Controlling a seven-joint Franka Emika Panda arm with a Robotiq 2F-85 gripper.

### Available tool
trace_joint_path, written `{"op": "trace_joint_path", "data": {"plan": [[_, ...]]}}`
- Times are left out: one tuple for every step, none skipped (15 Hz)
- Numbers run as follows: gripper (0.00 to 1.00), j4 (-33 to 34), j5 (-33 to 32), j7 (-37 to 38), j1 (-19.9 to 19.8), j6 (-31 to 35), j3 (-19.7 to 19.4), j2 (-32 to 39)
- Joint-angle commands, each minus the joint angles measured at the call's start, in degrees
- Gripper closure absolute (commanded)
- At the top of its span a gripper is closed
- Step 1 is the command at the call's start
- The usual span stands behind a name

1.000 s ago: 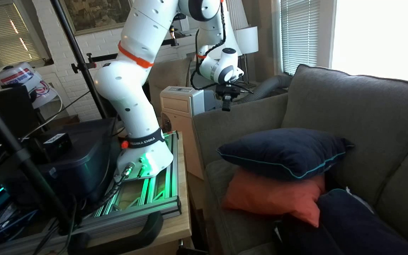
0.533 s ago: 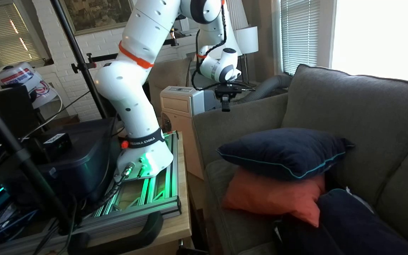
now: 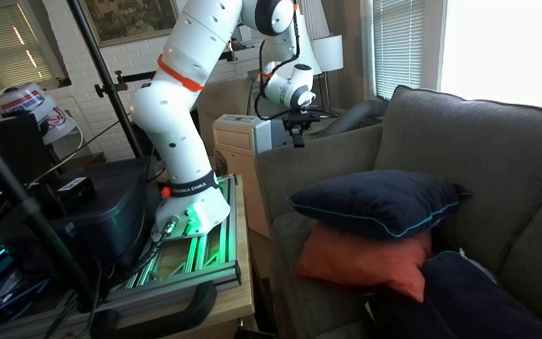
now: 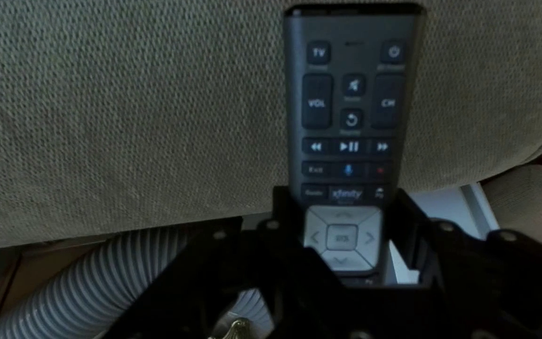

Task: Remove the remote control from the pillow and place it on the left armrest of the sofa.

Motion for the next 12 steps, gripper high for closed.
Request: {"op": "trace_joint_path", "data": {"plan": [[0.72,3.02,-0.54,-2.45,2.78,-2.51,-1.49,1.6],[0.72,3.39,-0.45,-2.87,3.37,-2.67,-1.76,1.84],[0.72,3.66,-0.39,-3.21,3.93,-2.64,-2.01,2.03],[0.72,4.11,-0.36,-3.39,4.6,-2.61,-2.31,2.31],[0.72,4.49,-0.29,-3.71,5.03,-2.63,-2.45,2.57],[0.72,4.89,-0.25,-3.84,5.6,-2.58,-2.71,2.86],[0.72,5.19,-0.2,-3.94,6.01,-2.55,-2.87,3.11],[0.72,5.53,-0.17,-3.93,6.46,-2.47,-3.02,3.38],[0.72,5.79,-0.2,-3.89,6.87,-2.2,-3.19,3.63],[0.72,6.0,-0.05,-3.66,7.21,-2.02,-3.31,3.9],[0.72,6.18,-0.04,-3.69,7.43,-2.02,-3.38,4.14],[0.72,6.32,-0.08,-3.67,7.68,-2.1,-3.51,4.31]]}}
